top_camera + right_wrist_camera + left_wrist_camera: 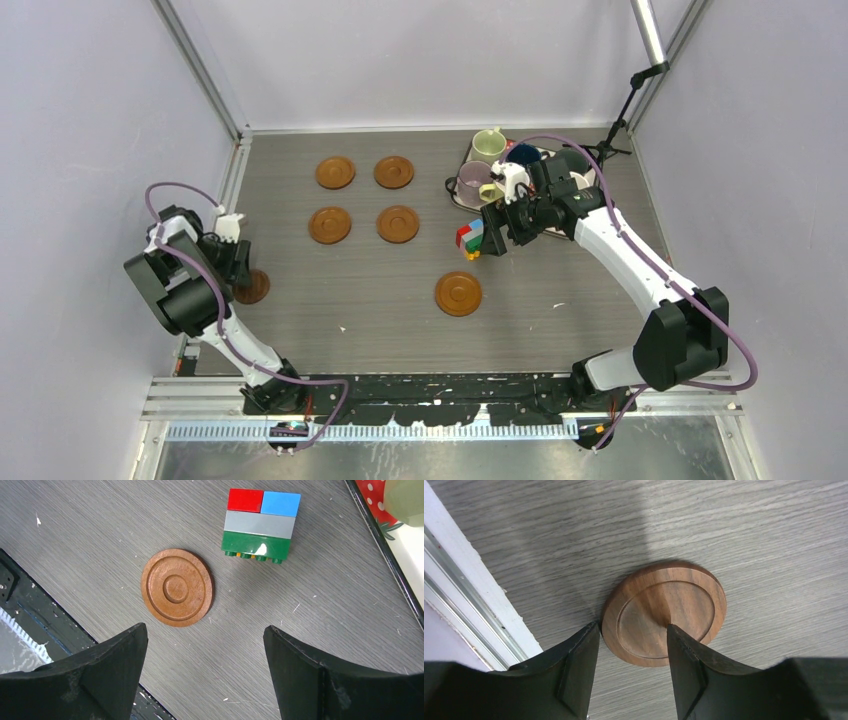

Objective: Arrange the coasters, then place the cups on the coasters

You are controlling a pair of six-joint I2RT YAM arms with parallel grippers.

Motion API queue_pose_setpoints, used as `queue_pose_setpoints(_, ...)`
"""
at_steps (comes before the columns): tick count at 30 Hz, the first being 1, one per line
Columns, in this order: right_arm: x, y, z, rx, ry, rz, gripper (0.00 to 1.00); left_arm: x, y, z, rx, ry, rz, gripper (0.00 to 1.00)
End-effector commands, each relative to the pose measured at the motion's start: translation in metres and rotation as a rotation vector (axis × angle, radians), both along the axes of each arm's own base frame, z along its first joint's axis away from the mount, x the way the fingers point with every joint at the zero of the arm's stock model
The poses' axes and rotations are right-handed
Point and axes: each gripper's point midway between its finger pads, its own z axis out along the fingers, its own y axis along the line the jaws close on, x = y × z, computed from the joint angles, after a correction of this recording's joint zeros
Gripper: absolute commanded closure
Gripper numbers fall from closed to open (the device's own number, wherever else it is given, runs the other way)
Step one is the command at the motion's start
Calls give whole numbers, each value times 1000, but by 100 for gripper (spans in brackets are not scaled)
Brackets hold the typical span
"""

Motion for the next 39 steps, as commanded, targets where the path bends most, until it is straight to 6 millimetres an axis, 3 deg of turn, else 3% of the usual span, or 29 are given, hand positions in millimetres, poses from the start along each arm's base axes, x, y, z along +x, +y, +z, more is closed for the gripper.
queue_pose_setpoints(1,3,5,17,30,-55,23,10,0,6,-12,25,7,2,47)
queue_pose_setpoints(11,-3,3,12,29,-58,27,10,-1,-34,-22,14,29,-74,60)
queue_pose_setpoints(19,-4,2,11,30,-68,29,10,19,-86,-20,63,14,-177,62)
queue_pose_setpoints(28,-6,0,10,25,-75,28,10,31,-149,-31,102,35,-313,63)
queue_pose_setpoints(33,-7,-2,10,22,-82,25,10,21,-171,-40,108,62,-368,63)
queue_pose_setpoints(39,-7,-1,8,24,-83,25,10,13,-186,-36,136,47,-425,63)
